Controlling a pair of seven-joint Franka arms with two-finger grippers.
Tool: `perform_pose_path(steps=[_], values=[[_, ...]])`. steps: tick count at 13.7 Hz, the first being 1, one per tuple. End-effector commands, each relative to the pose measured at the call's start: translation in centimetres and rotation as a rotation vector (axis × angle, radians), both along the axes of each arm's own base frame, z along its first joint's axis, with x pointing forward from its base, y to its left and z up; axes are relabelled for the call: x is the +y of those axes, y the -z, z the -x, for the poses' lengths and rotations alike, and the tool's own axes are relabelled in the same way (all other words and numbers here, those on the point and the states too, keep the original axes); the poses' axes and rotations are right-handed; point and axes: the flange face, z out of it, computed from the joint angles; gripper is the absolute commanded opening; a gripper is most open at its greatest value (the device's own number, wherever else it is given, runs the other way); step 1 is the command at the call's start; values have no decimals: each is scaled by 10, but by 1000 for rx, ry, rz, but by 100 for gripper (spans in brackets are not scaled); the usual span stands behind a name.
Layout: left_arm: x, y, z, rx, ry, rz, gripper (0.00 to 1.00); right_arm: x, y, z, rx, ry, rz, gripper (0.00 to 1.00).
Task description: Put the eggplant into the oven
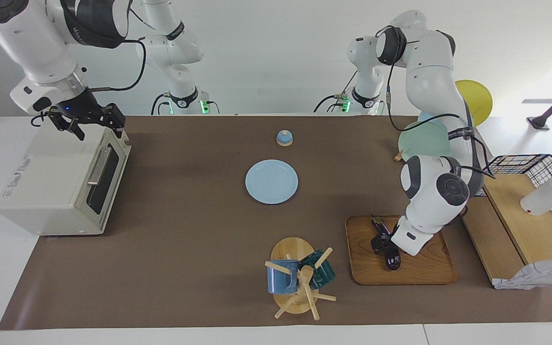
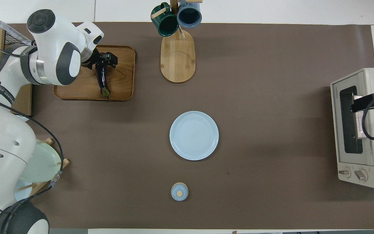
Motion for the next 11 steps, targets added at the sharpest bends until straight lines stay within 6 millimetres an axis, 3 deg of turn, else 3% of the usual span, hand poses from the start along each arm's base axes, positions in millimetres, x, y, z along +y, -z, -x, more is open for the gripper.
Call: perform_pose_path(steps=[1, 4, 6, 7, 9, 10, 11], values=[[7, -2, -4, 2, 30, -30, 100, 9, 29, 19, -55, -83, -37, 0], [7, -1, -4, 0, 31, -29, 99, 4, 62, 19, -86, -81, -5, 0], [7, -1, -4, 1, 35, -30, 86, -9, 76, 17, -56, -55, 25, 0], [7, -2, -4, 0, 34, -31, 71, -13, 80, 19, -40, -17, 33, 0], [7, -2, -4, 3, 35, -30, 20, -21, 91, 23, -8, -36, 116, 0], [6, -7, -3, 3, 33, -24, 0, -22, 96, 25, 4, -46, 134, 0], [5, -10, 0, 24, 35, -25, 0, -24, 99, 26, 12, -50, 148, 0]])
